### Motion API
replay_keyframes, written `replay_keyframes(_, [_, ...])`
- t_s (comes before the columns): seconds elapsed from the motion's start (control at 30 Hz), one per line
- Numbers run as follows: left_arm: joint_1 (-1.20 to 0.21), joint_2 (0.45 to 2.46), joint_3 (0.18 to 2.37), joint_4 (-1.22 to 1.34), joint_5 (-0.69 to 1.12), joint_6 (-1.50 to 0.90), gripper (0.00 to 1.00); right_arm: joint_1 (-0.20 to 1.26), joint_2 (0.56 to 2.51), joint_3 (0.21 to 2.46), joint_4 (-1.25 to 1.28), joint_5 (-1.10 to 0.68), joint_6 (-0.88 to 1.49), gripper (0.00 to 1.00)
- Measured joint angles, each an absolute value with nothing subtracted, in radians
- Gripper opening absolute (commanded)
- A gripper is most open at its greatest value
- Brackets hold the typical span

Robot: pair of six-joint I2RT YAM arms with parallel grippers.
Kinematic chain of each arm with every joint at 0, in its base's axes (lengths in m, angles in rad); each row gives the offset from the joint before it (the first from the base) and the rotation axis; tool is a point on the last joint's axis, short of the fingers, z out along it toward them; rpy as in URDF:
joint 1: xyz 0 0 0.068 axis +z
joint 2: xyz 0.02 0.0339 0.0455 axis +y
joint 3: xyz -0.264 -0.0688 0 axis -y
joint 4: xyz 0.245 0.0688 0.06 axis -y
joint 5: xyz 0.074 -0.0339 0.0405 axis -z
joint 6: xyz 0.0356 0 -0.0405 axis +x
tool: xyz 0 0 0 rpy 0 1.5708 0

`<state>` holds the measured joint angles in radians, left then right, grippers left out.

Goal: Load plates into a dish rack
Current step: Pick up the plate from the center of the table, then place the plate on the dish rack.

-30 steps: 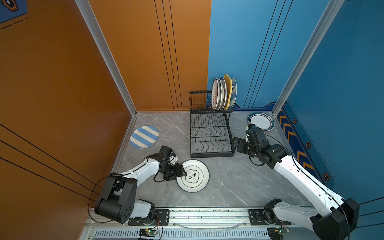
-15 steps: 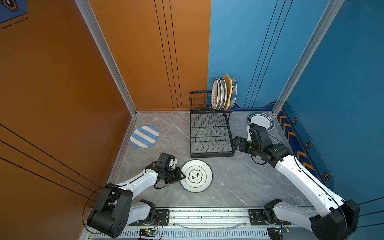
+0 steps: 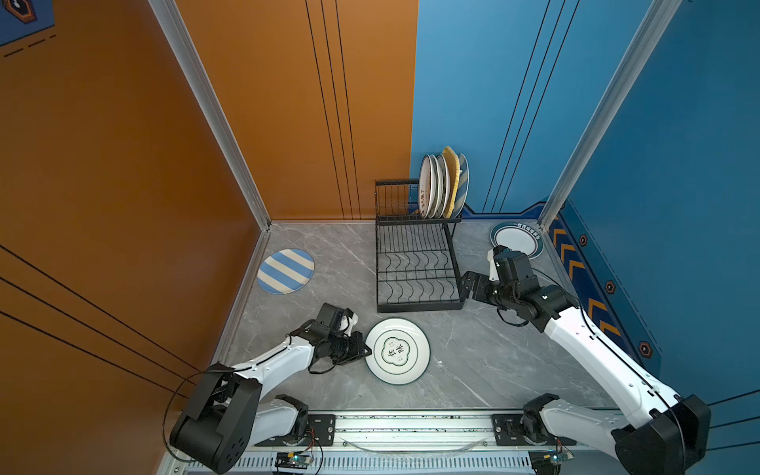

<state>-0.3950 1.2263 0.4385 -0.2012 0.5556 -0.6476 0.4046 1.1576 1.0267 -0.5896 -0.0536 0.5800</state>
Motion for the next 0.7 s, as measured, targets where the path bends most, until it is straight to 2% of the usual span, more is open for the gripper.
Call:
replay_keyframes(0.27, [-0.414,1.171,0.461,-0.231,0.582,-0.645,0.0,0.405,1.158,0.991,-0.582,-0.115,0.58,1.0])
replay_keyframes(0.7, [-0.422,1.183,0.651,-0.247,0.689,-0.654,0.0,0.406,1.209,0.944,-0.465,-0.484,0.589,0.99])
